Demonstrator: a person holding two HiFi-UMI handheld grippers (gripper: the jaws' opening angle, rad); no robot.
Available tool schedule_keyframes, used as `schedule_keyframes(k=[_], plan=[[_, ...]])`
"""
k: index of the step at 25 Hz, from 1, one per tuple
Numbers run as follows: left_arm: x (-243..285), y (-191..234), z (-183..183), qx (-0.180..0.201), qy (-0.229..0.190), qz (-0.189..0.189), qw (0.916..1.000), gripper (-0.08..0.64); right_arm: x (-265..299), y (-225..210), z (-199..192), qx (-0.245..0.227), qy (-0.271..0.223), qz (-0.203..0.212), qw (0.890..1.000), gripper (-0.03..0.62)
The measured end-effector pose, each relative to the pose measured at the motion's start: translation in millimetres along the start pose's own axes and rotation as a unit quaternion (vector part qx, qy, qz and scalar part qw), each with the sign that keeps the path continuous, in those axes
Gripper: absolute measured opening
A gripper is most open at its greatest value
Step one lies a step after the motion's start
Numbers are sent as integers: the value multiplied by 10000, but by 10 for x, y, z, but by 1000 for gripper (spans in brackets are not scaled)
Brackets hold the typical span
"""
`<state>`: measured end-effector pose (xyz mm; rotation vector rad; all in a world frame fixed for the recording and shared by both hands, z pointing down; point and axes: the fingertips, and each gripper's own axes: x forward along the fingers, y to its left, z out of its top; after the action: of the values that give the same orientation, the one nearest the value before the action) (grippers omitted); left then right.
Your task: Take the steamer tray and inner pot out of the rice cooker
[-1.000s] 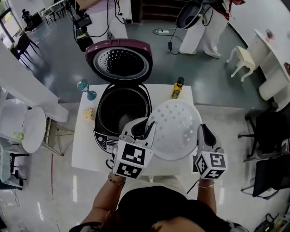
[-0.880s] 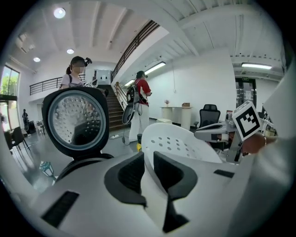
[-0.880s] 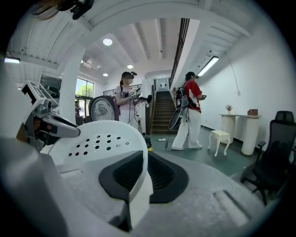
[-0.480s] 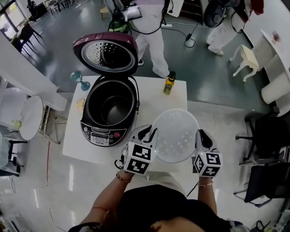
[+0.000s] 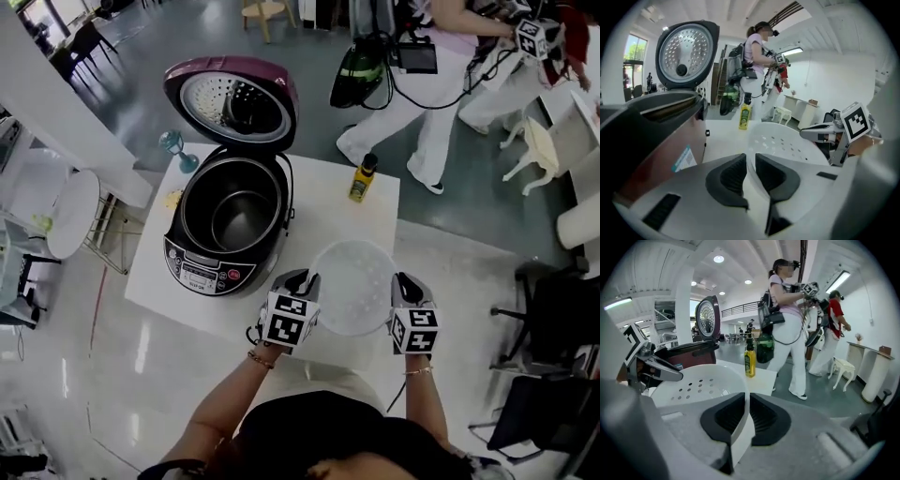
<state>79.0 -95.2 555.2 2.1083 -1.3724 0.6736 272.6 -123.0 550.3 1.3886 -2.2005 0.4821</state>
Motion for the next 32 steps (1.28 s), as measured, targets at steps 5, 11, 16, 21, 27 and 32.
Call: schedule_keyframes(k=[5,11,16,21,27,32], plan=[[276,105,-190,-634,46,102,9979,63,470,-79,-26,-403,100,484,9980,38],[502,305,-252,-1155,93,450,9922,78,1030,-69,226,-777,-58,1136,9905,38],[663,433,-227,-1413,136,642,9878,81,1387,-69,322,-1109,-59,1551,9816,38],[846,465,-150,-1494,227,728,9858,83,1669,-171,415,-1255,0,1592,9792,38],[1020,521,-66,-1529,317,787,9846,81,1862,-270,498,-1158,-10,1528,9815,38],[1123,534,-79,-1546,390,731,9845,81,1968,-331,484,-1072,89,1402,9843,38]])
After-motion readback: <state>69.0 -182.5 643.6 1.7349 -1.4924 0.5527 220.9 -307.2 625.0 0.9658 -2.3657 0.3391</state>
